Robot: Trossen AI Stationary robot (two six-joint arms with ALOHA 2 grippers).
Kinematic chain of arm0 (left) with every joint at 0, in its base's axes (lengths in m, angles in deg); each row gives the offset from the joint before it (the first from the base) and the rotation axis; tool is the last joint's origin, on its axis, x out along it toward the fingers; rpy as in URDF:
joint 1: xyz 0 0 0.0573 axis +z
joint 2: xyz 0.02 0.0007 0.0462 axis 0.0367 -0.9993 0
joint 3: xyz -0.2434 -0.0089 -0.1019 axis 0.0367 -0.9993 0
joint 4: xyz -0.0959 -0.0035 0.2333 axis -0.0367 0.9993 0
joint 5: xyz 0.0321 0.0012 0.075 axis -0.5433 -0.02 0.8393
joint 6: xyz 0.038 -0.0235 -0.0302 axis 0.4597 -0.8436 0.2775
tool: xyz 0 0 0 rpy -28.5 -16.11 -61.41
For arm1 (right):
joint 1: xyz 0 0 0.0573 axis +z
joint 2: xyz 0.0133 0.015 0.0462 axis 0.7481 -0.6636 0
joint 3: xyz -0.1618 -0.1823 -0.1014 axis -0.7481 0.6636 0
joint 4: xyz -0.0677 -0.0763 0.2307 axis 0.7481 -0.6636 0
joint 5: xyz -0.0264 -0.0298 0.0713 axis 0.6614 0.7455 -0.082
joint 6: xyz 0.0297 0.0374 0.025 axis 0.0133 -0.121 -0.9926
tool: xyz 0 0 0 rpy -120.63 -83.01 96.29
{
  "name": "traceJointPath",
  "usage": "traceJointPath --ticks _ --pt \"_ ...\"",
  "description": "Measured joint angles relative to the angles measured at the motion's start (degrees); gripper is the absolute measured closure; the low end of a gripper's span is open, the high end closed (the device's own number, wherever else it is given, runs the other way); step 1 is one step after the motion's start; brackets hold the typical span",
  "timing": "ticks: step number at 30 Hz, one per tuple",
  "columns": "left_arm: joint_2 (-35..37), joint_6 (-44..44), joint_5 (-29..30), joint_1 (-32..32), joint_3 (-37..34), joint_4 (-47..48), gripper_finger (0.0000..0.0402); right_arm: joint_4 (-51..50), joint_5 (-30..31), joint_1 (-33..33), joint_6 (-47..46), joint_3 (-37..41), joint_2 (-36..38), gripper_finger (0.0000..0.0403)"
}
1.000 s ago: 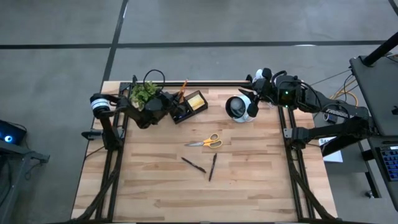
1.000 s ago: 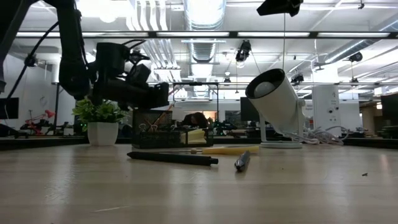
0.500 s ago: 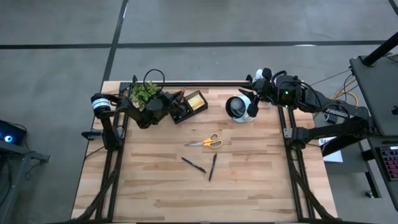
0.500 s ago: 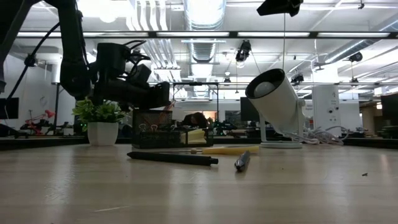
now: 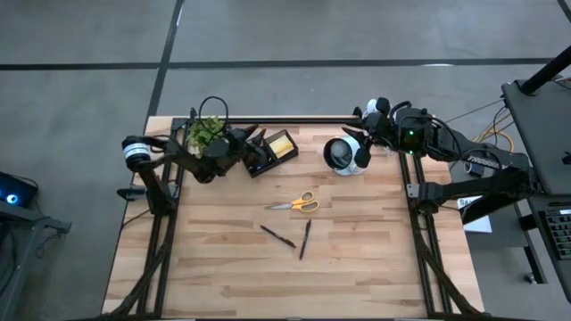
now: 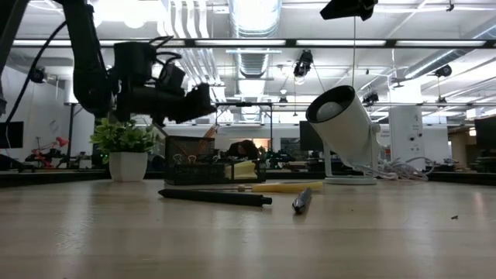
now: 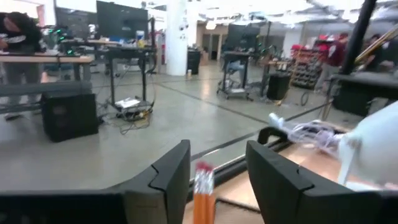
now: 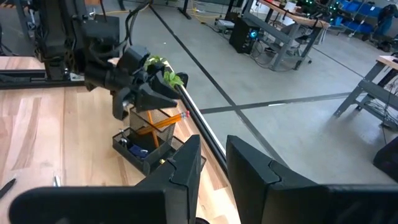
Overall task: Pick and place office supplies into organizer
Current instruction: Put the left black pen into the black desk organizer
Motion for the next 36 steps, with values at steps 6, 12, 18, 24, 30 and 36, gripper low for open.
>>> traceJointPath --ticks 6,12,18,24,30,36 --pt "7.0 -2.0 -10.2 -0.3 0.6 0.4 0.0256 0.0 0.0 0.0 0.0 0.0 0.0 0.0337" --pt "15.5 -7.9 -19.4 -1.9 3.8 11.5 0.0256 0.0 0.0 0.0 -0.1 0.0 0.0 0.0337" --pt "23.7 -7.6 -28.1 -5.6 12.8 42.2 0.0256 -0.1 0.0 0.0 -0.1 0.0 0.0 0.0337" --pt "26.4 -5.4 -34.1 -9.7 24.5 71.3 0.0256 -0.2 0.0 0.0 -0.1 0.0 0.0 0.0337" --pt "25.2 0.6 -34.5 -15.4 33.4 86.9 0.0255 -0.2 0.0 0.0 -0.1 0.0 0.0 0.0337" --pt "21.0 2.3 -34.5 -20.6 39.0 96.3 0.0255 -0.2 0.1 0.0 -0.1 0.0 0.0 0.0337"
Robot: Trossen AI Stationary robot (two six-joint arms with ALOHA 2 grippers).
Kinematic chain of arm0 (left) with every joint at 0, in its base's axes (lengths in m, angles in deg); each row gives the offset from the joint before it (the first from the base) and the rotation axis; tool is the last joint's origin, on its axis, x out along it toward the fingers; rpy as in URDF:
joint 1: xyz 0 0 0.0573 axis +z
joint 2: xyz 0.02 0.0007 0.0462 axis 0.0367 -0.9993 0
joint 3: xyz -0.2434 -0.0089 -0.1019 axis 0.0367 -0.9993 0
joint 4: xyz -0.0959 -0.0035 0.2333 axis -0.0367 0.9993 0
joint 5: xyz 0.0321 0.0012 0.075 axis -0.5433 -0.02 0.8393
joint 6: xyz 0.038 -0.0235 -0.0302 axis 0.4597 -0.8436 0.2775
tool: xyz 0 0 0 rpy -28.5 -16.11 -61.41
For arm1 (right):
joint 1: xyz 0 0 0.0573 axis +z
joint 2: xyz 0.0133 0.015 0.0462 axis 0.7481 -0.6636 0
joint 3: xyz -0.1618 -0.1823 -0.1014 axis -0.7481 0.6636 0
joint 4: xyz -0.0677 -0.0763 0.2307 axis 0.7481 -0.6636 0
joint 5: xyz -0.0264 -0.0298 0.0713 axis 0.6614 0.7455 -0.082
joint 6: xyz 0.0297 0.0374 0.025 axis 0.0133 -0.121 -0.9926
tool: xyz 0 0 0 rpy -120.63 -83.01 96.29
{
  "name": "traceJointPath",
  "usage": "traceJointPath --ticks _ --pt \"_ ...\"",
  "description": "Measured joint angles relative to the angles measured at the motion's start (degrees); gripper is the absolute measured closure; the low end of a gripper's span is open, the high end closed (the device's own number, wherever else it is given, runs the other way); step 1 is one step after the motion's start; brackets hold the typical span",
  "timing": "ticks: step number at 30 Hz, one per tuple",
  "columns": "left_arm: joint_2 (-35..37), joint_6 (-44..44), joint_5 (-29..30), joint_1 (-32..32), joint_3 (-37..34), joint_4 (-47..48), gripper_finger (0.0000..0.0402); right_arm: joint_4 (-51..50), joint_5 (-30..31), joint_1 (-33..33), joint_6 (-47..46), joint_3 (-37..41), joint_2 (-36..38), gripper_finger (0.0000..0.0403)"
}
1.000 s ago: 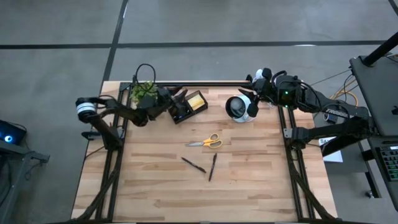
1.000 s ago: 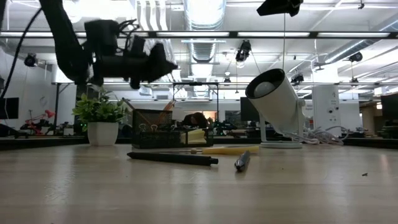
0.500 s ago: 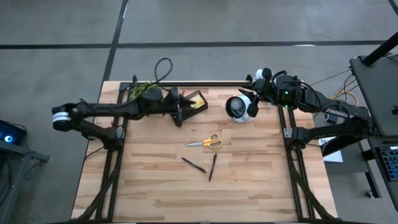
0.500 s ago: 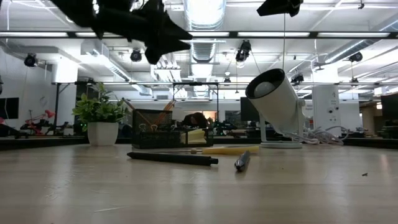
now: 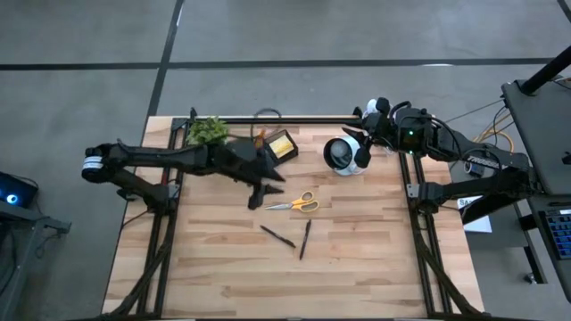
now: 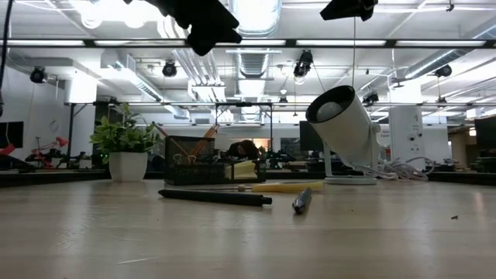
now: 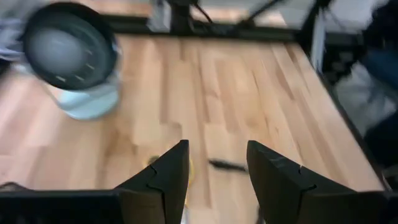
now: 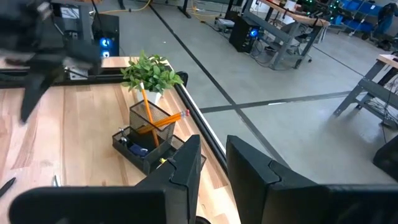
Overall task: Pick and place office supplies into organizer
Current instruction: Put the left black pen into the black desk organizer
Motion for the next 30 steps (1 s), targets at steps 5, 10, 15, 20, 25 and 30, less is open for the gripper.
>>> traceJointPath --ticks 5,10,15,20,25,30 --pt "-4.7 2.3 -0.6 -4.3 1.0 2.1 0.0255 -0.1 0.0 0.0 0.0 0.0 0.0 0.0337" --pt "-9.6 4.8 -1.7 -8.4 1.3 2.8 0.0255 -0.1 0.0 0.0 0.0 0.0 0.0 0.0337" --pt "-14.2 8.1 -2.1 -12.1 3.3 4.4 0.0255 -0.3 0.0 0.0 0.0 0.0 0.0 0.0337" --pt "-18.8 8.3 -2.5 -13.9 5.7 9.1 0.0255 -0.3 0.0 0.0 0.0 0.0 0.0 0.0337" --pt "-23.1 8.3 -2.4 -14.1 9.1 14.6 0.0256 -0.3 0.0 0.0 -1.4 0.0 0.0 0.0337" --pt "-26.5 8.3 -2.3 -14.5 11.0 16.4 0.0256 -0.4 0.0 0.0 -1.5 0.0 0.0 0.0337"
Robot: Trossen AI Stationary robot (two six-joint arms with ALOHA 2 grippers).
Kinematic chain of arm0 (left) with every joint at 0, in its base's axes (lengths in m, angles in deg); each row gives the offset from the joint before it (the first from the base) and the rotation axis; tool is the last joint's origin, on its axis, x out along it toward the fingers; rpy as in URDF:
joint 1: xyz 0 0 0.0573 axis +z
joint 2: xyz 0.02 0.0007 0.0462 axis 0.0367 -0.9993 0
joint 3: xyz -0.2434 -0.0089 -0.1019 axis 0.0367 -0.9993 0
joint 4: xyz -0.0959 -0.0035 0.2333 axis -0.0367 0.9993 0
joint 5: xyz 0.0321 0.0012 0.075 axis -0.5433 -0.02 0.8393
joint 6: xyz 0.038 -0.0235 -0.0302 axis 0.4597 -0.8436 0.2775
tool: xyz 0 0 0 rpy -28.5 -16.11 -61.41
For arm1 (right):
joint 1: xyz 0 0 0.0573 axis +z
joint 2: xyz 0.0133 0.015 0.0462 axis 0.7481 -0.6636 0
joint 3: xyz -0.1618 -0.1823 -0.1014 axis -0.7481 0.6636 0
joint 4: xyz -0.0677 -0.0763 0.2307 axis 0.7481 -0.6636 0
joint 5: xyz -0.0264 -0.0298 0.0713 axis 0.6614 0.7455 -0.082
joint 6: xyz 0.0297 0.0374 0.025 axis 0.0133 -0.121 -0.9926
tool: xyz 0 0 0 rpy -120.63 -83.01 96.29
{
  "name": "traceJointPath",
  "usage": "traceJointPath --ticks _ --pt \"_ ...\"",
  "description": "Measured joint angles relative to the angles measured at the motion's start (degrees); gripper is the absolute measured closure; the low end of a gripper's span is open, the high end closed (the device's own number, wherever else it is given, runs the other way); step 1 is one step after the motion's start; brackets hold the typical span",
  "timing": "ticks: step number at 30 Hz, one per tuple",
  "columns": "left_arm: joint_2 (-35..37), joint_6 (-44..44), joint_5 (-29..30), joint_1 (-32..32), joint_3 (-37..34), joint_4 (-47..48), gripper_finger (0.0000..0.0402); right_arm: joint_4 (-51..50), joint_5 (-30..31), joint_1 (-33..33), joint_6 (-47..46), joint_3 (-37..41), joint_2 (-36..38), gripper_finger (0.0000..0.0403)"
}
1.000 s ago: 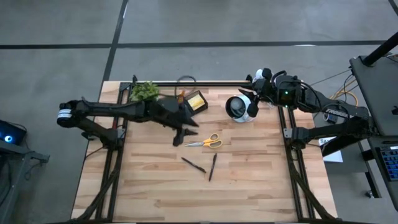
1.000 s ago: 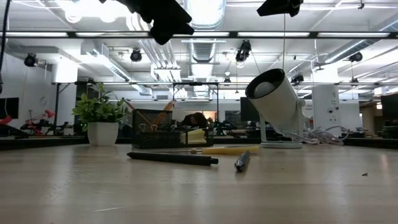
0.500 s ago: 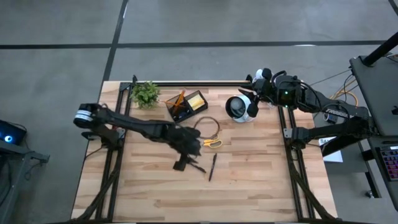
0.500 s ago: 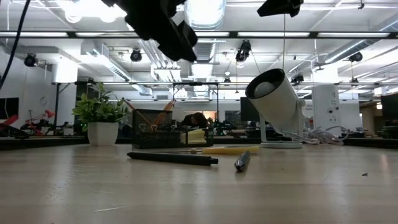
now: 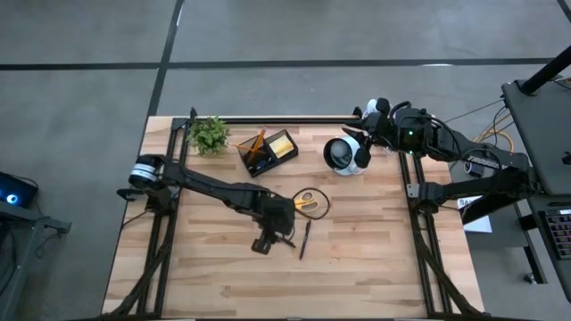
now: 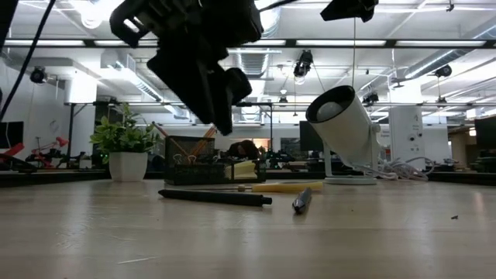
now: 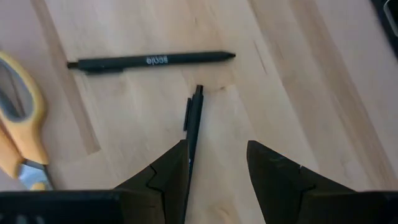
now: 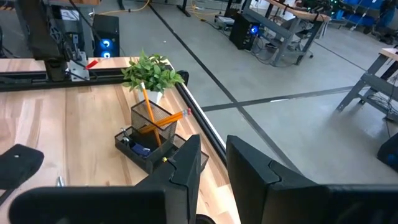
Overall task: Pick and place office supplies into organizer
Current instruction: Put the left black pen into the black desk organizer
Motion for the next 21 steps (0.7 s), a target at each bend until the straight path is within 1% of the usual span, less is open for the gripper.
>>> traceJointPath --ticks 9,19,21 --pt "-3.3 -0.3 4.3 -0.3 0.2 0.9 0.0256 0.0 0.0 0.0 0.0 0.0 0.0 0.0337" --pt "-5.6 -0.3 4.4 -1.8 0.2 2.0 0.0256 -0.2 0.0 0.0 0.0 0.0 0.0 0.0337" --pt "-6.4 -0.7 5.4 -2.1 0.2 1.9 0.0256 -0.2 0.0 0.0 0.0 0.0 0.0 0.0337"
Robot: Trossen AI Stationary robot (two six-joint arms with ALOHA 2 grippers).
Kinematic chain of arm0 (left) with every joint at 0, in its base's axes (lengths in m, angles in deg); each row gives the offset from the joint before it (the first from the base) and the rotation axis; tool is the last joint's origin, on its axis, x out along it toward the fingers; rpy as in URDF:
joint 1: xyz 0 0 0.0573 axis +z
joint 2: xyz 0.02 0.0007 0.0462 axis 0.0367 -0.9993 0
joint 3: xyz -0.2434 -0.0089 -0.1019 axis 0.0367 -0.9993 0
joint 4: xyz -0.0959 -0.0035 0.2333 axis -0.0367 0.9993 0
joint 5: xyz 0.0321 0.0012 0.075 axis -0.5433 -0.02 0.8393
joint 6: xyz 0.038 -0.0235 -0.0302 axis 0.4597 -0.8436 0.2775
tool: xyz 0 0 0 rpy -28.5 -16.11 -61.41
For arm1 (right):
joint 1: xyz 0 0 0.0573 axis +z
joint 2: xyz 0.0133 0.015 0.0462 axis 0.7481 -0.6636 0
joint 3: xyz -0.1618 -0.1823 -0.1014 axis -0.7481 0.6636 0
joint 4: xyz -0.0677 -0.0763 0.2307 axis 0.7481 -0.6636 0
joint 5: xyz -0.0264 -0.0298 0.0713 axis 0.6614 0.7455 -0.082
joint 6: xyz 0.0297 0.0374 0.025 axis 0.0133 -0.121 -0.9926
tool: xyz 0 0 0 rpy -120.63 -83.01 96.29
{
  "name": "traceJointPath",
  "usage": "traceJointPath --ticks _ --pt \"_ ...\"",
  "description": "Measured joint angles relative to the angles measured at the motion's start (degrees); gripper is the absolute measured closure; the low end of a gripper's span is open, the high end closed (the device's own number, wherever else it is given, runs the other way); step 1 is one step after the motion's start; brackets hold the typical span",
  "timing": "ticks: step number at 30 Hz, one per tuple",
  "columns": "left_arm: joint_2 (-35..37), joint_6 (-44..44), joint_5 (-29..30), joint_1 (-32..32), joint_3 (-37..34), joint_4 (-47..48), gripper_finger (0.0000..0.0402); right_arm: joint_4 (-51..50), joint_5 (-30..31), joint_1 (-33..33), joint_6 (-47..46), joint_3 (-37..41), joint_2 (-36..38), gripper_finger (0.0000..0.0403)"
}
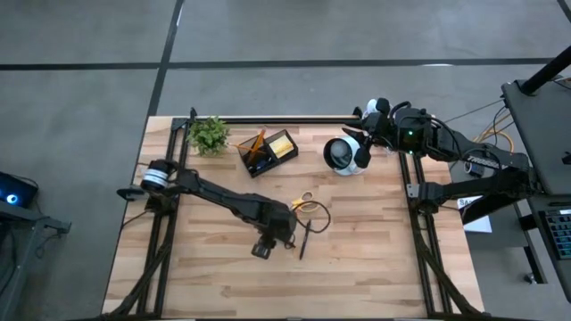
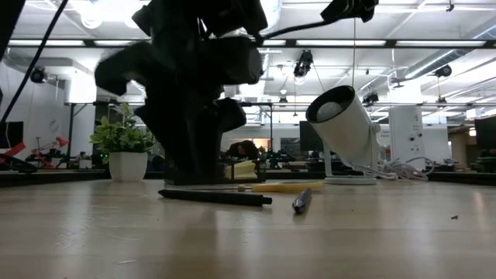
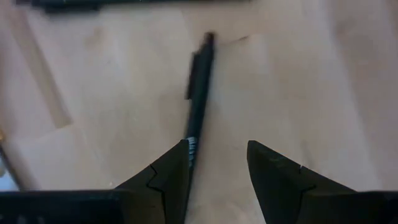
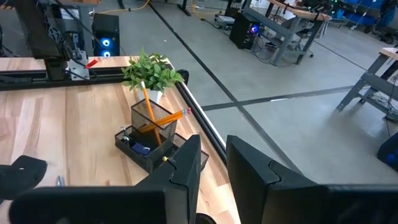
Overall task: Pick and place office supplies into organizer
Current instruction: Put the left black pen into the black desk organizer
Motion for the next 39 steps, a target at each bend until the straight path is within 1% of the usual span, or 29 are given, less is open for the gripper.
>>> traceJointPath --ticks 2,5,17,22,26,36,39 --pt "-0.5 -1.2 2.1 0.0 0.0 0.1 0.0256 0.0 0.0 0.0 0.0 0.0 0.0 0.0337" --pt "-1.1 -1.4 2.9 0.1 0.0 0.0 0.0256 0.0 0.0 0.0 0.0 0.0 0.0 0.0337" --pt "-3.6 -1.4 3.6 -0.1 0.2 -0.5 0.0256 -2.1 0.0 0.0 0.0 0.0 0.0 0.0337" --pt "-4.2 -1.4 3.7 -0.1 0.2 -0.5 0.0261 -2.6 0.0 0.0 -2.4 0.0 0.0 0.0337" --pt "-4.2 -1.4 3.8 -0.1 0.2 -0.5 0.0287 -2.6 0.0 0.0 -2.6 0.0 0.0 0.0337" --pt "-4.2 -1.4 3.7 0.0 -0.4 -1.1 0.0385 -2.4 0.0 0.0 -2.4 0.0 0.0 0.0337" --pt "-4.2 -1.4 3.6 -0.1 -0.4 -1.1 0.039 -2.4 0.0 0.0 -2.3 0.0 0.0 0.0337"
